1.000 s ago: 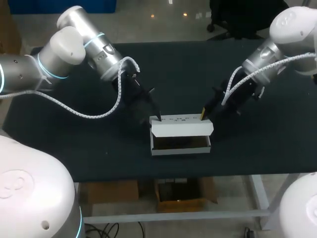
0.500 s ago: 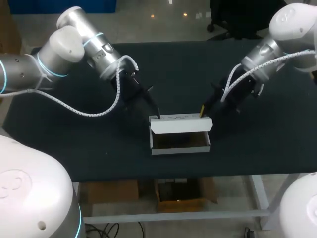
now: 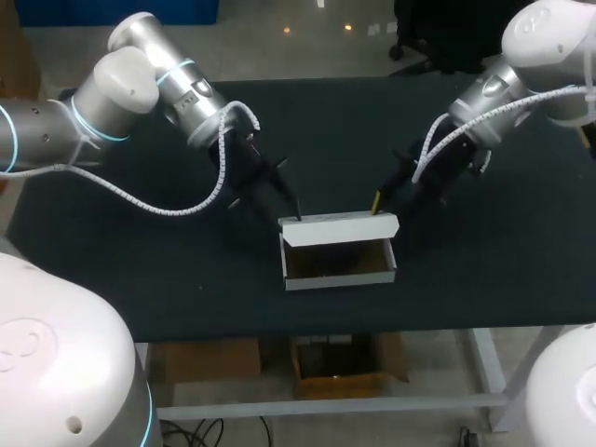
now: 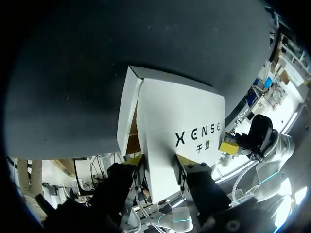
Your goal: Assemble the packaging by folding the flat box into shape, placing the metal phone stand inside, and closing the box properly
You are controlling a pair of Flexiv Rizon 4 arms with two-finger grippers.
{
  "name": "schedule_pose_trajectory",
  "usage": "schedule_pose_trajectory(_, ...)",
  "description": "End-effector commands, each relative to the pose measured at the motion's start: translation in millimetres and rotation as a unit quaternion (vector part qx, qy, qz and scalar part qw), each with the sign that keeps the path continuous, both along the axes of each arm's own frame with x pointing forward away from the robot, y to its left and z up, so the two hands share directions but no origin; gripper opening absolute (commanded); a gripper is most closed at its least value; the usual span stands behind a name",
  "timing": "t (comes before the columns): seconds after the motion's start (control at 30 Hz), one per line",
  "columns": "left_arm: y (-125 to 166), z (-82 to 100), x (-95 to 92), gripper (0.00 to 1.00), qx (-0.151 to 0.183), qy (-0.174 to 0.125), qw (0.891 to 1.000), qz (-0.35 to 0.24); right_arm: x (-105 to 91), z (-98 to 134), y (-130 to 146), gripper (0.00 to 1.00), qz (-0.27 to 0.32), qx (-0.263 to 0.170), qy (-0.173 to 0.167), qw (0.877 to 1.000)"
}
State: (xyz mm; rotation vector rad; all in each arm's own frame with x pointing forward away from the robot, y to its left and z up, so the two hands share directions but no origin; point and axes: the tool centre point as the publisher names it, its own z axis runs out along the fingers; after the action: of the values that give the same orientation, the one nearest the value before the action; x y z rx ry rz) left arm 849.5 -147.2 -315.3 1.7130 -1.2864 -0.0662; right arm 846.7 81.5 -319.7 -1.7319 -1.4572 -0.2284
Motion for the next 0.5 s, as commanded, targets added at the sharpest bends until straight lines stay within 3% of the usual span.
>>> schedule_pose_trajectory(0.03,-4.8,-0.6,5.0,0.39,0.0,0.005,1.0,-0.003,3.0,-1.8,5.6,0.36,0.003,0.001,0.005,1.0)
schedule_pose_trajectory(0.5,-9.6,-0.8,3.2,0.38,-0.003,0.008,1.0,0.003,-2.0,-6.5,10.0,0.36,0.005,0.0,0.006,1.0)
